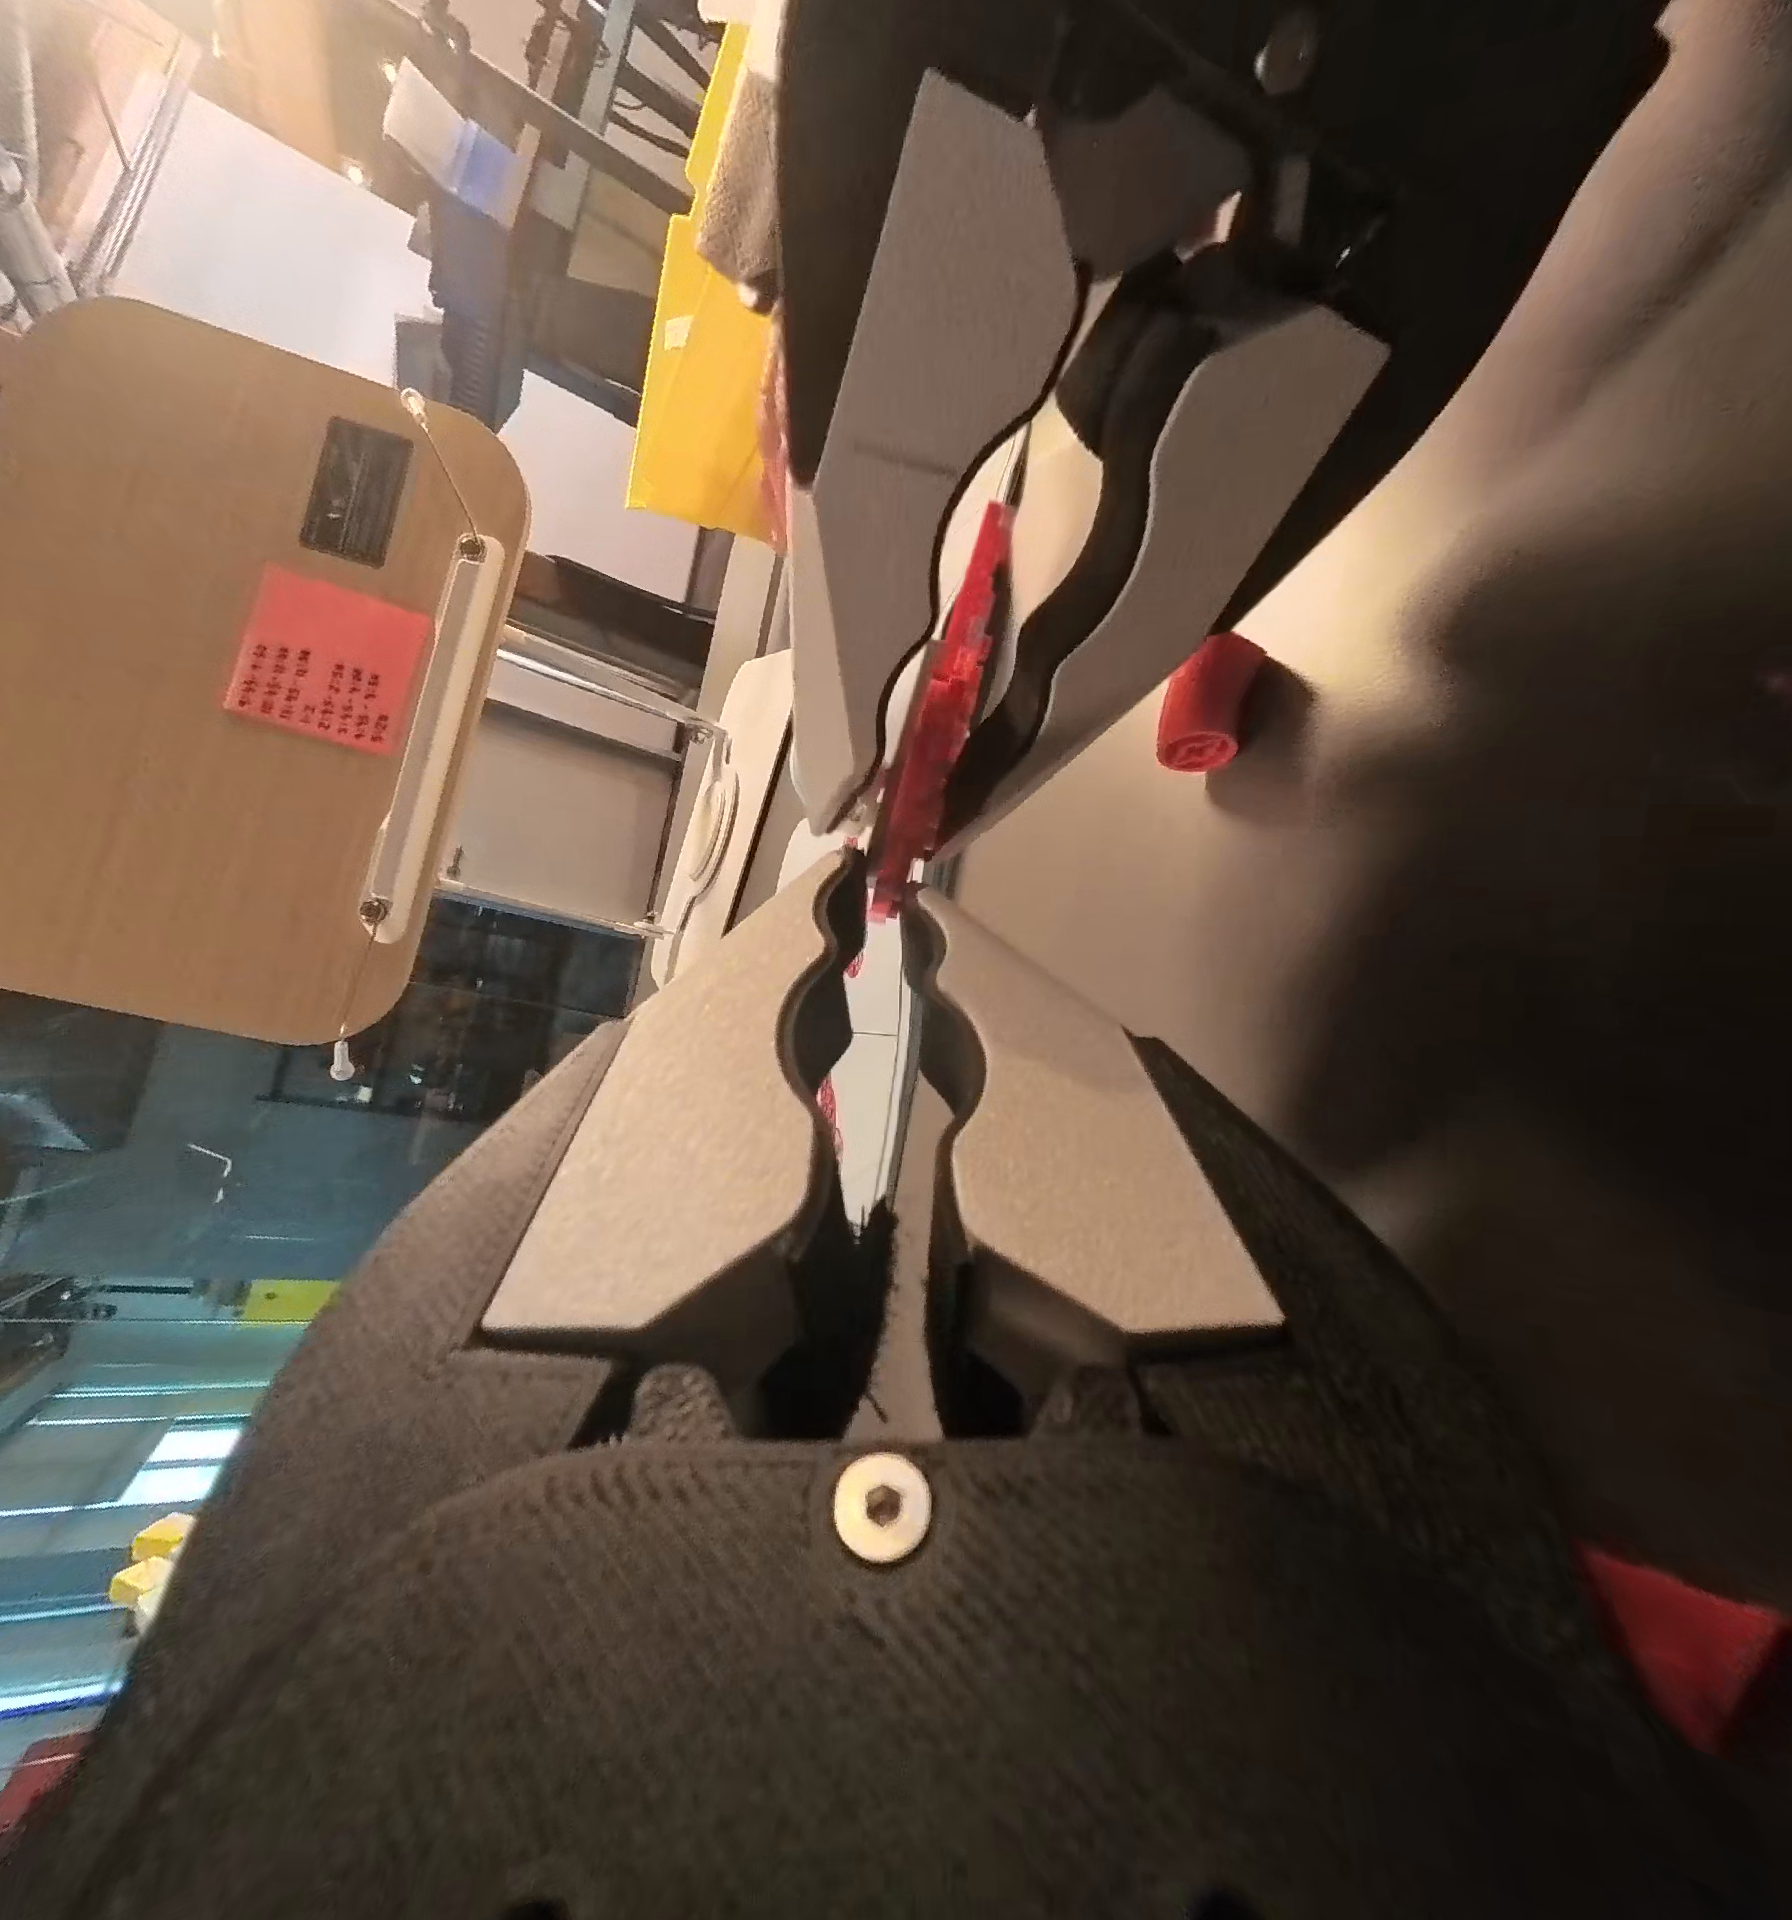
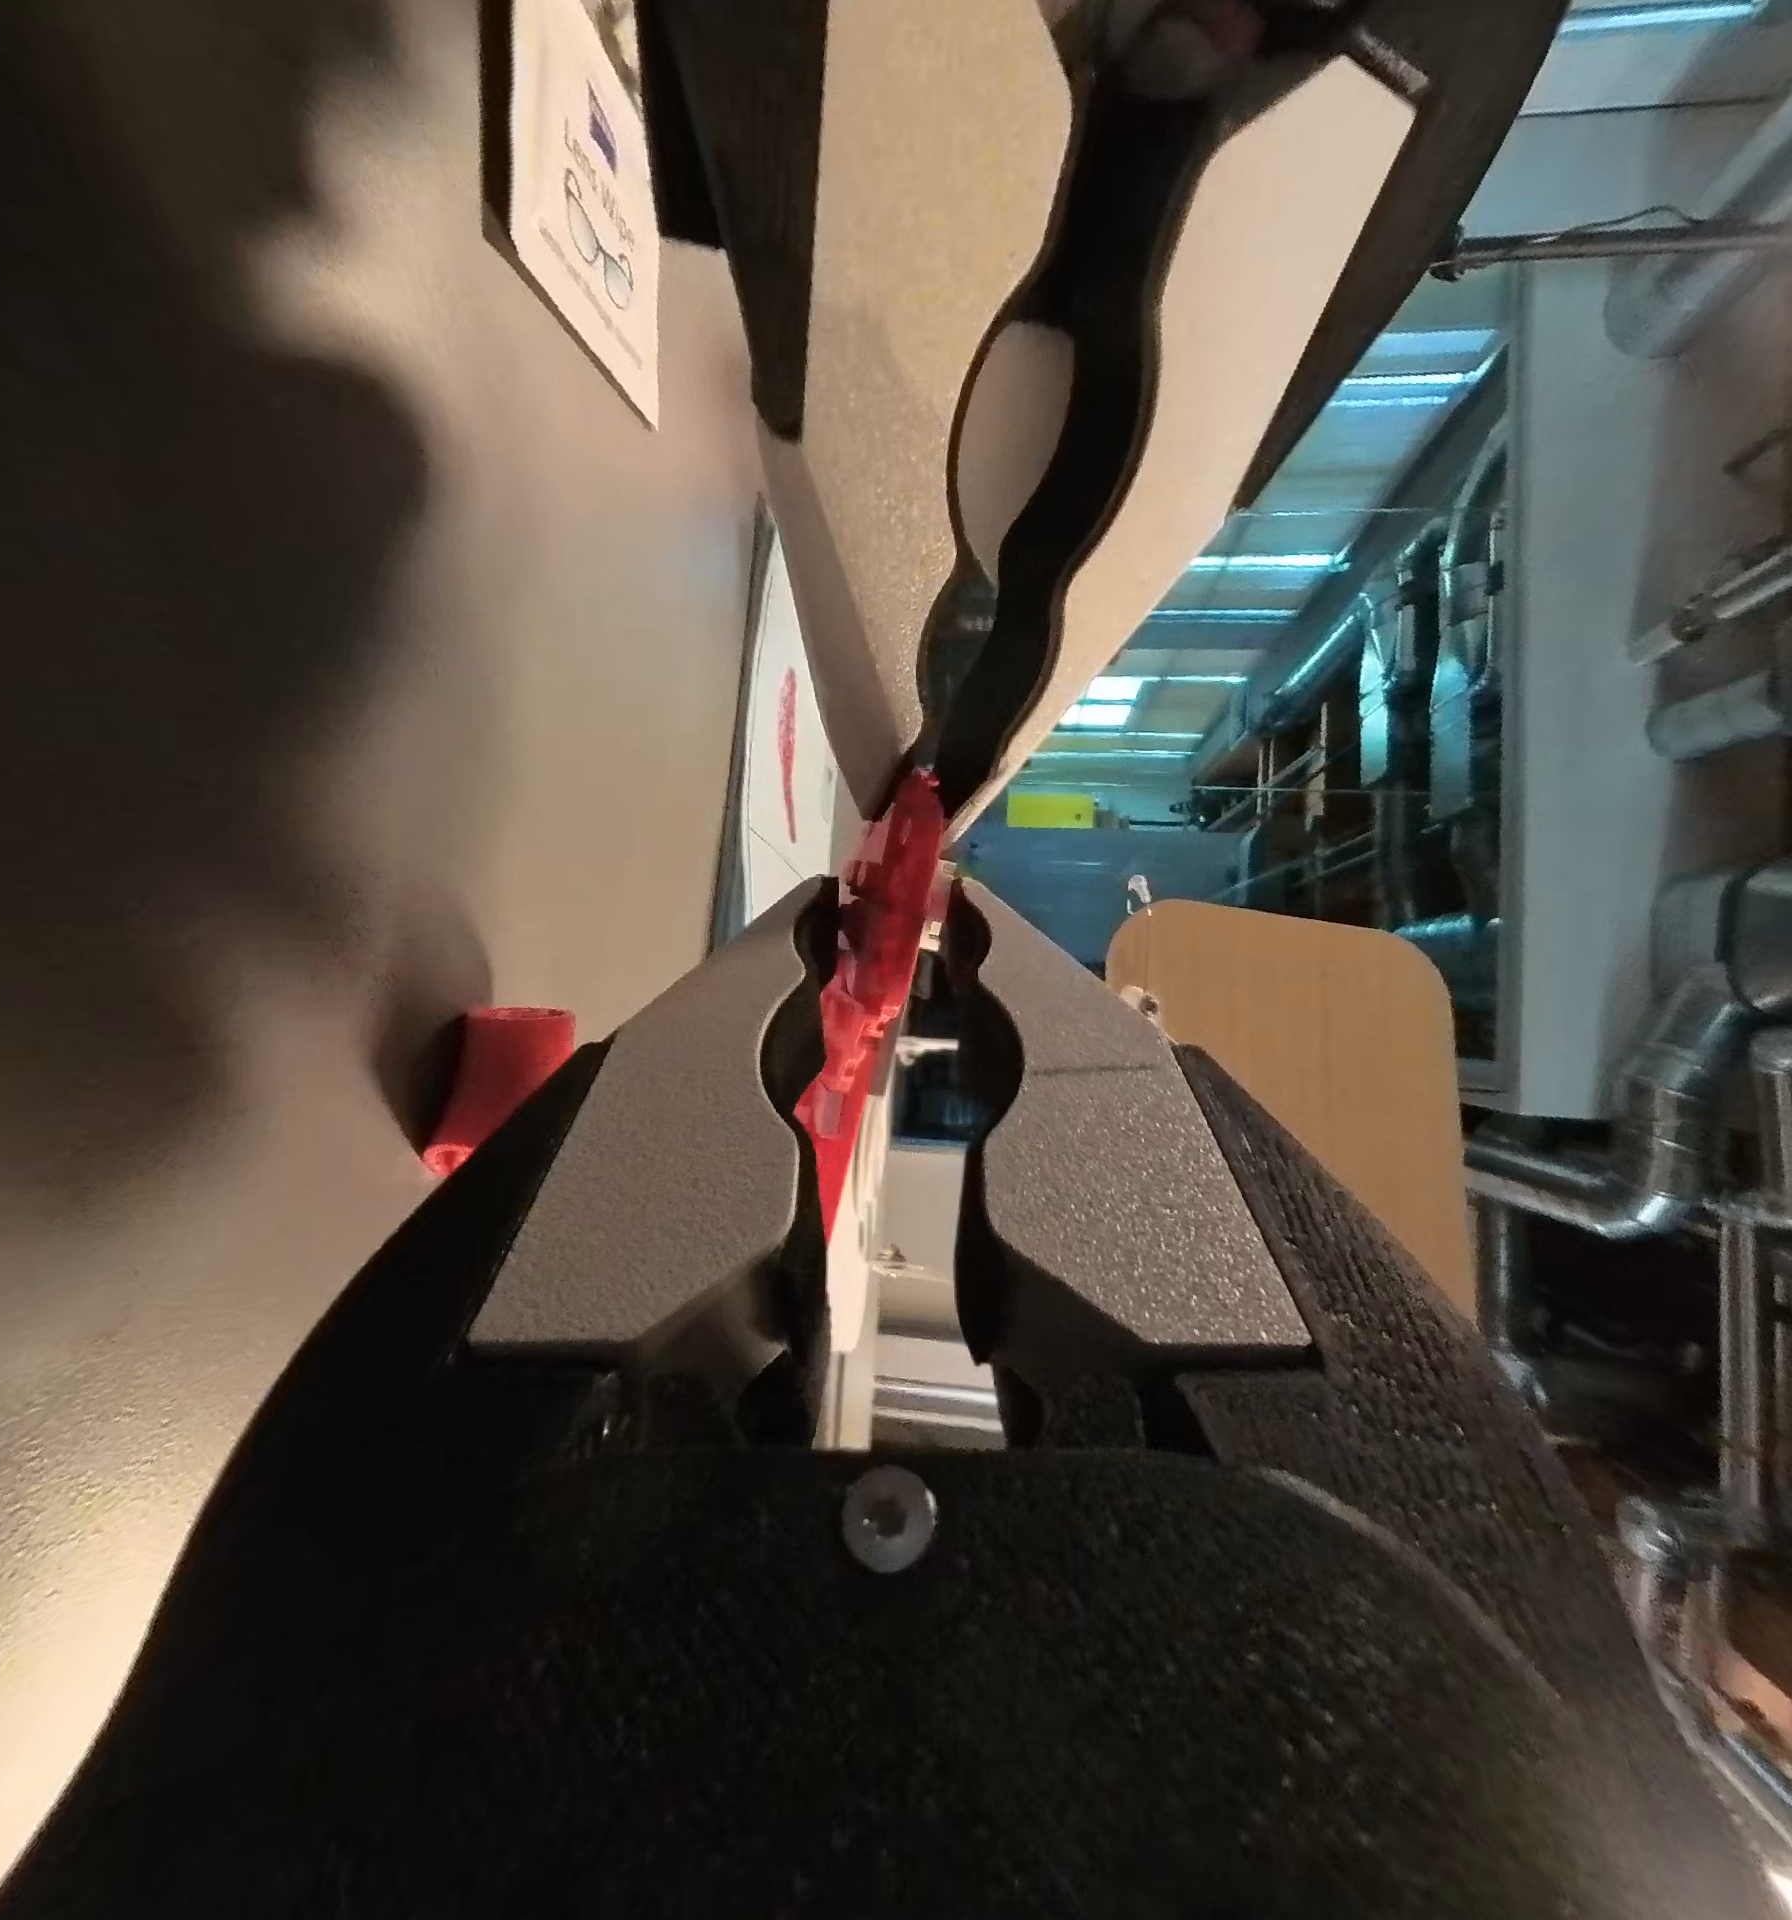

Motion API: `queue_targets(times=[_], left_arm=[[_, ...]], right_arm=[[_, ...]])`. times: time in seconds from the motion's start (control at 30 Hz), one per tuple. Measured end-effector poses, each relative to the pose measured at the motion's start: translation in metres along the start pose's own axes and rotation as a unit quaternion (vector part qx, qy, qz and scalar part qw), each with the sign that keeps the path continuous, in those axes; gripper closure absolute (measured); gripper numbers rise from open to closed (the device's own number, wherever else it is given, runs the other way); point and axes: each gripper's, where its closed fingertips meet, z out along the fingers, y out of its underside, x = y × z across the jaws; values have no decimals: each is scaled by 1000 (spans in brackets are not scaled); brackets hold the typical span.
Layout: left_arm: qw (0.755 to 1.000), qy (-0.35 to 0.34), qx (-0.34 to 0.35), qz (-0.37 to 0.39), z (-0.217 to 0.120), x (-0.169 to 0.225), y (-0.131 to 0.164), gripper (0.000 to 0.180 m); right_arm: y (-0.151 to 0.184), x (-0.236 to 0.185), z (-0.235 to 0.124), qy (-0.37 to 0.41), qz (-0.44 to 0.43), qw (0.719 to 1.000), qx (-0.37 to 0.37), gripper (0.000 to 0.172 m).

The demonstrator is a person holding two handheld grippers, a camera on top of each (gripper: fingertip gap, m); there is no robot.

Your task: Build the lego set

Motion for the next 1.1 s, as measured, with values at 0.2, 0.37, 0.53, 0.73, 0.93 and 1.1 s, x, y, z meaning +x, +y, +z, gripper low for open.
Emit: queue_targets(times=[0.2,0.37,0.53,0.73,0.93,1.1], left_arm=[[1000,-17,-8,15,0,-2,-2,176],[998,-31,-25,51,1,-2,-1,175],[997,-43,-17,59,-1,-6,-4,175],[999,-25,36,28,-6,-6,-11,176],[998,-8,68,12,-11,-4,-16,176],[997,7,77,-8,-11,-2,-15,176]], right_arm=[[2,2,-1,-10,29,1000,-3,156],[5,2,1,-13,14,1000,-23,157],[5,6,1,7,25,1000,-10,156],[-4,9,-9,-3,85,994,63,156],[-10,10,-15,-10,89,992,94,156],[-10,9,-16,-30,98,990,95,157]])
